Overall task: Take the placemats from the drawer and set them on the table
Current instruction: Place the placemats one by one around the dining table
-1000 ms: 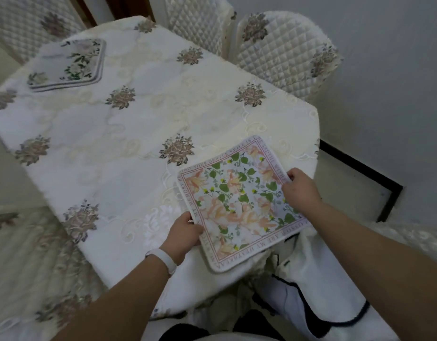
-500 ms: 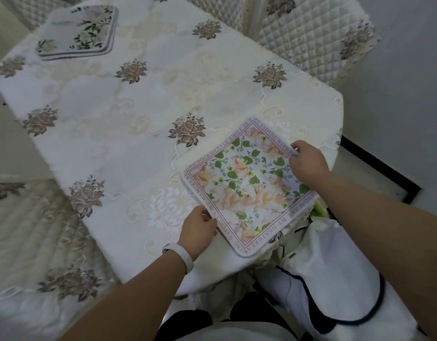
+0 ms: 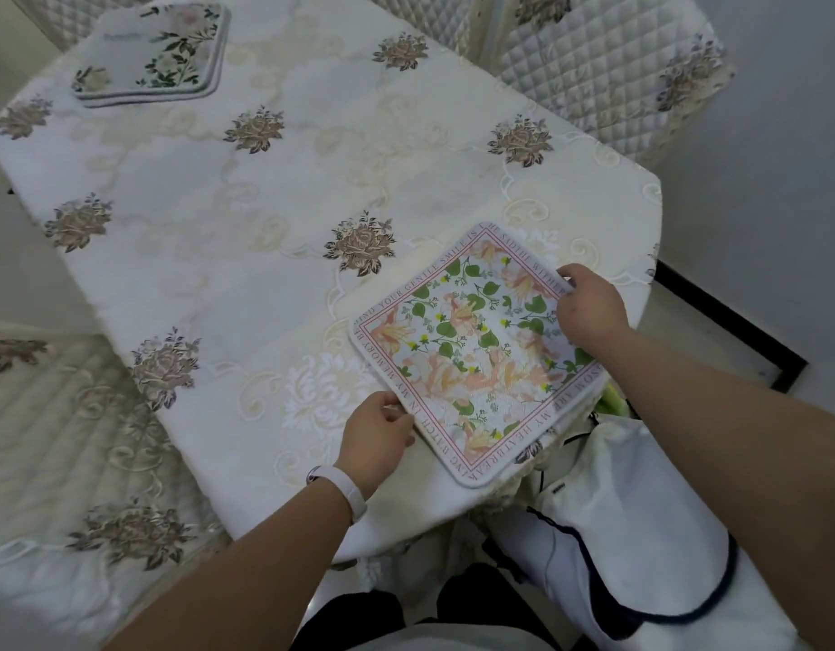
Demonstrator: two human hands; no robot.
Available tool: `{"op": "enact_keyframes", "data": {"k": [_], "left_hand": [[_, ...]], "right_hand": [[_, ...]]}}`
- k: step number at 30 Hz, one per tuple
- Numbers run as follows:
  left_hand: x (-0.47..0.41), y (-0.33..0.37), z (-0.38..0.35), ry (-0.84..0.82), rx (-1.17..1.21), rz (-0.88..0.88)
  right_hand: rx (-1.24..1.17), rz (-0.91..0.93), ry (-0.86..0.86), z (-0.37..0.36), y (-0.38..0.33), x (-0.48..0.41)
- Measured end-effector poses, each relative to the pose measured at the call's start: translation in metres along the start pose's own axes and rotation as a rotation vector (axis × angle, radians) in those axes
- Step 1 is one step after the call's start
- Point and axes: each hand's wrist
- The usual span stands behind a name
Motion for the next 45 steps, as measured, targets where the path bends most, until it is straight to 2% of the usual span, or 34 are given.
{"op": "enact_keyframes", "data": {"k": [8, 12, 14, 16, 19, 23, 25, 28, 35, 39, 45], "left_hand": [[-0.001, 0.017, 0.009, -0.052, 0.248, 0.061], [-0.005, 0.026, 0.009, -0.031, 0.257, 0.099], [-0.007, 0.024, 0.009, 0.031, 0.182, 0.12], [-0.012, 0.019, 0.01, 0.157, 0.028, 0.085], [-0.017, 0.02, 0.005, 0.299, -0.2, -0.137], [-0.039, 0.025, -0.013, 0.247, -0.572, -0.513], [-0.059, 0.025, -0.019, 0.197, -0.757, -0.607], [-0.09, 0.032, -0.021, 0.136, -0.965, -0.678], [-0.137, 0.06, -0.017, 0.138, -1.013, -0.72], [-0.147, 0.062, -0.019, 0.207, -1.029, -0.692], [-0.147, 0.061, -0.019, 0.219, -1.033, -0.691]], "right_hand": [[-0.074, -0.002, 0.029, -0.011, 0.004, -0.015], [-0.125, -0.022, 0.028, -0.015, 0.008, -0.019], [-0.112, -0.007, 0.026, -0.016, 0.007, -0.019], [0.025, 0.105, 0.085, -0.019, 0.006, -0.019], [0.164, 0.291, 0.138, -0.032, -0.002, -0.013], [0.316, 0.502, -0.108, -0.064, -0.016, 0.003], [0.389, 0.585, -0.214, -0.08, -0.021, 0.009], [0.49, 0.661, -0.287, -0.097, -0.03, 0.005], [0.551, 0.652, -0.285, -0.11, -0.053, -0.041], [0.549, 0.586, -0.238, -0.106, -0.054, -0.066], [0.508, 0.458, -0.191, -0.089, -0.044, -0.094]]}}
Point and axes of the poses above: each hand's wrist, its own x-axis away from the middle knuckle, its own z-axis out of the back of the hand, y = z × x, and after that the axes turned 4 degrees about z, right-handed
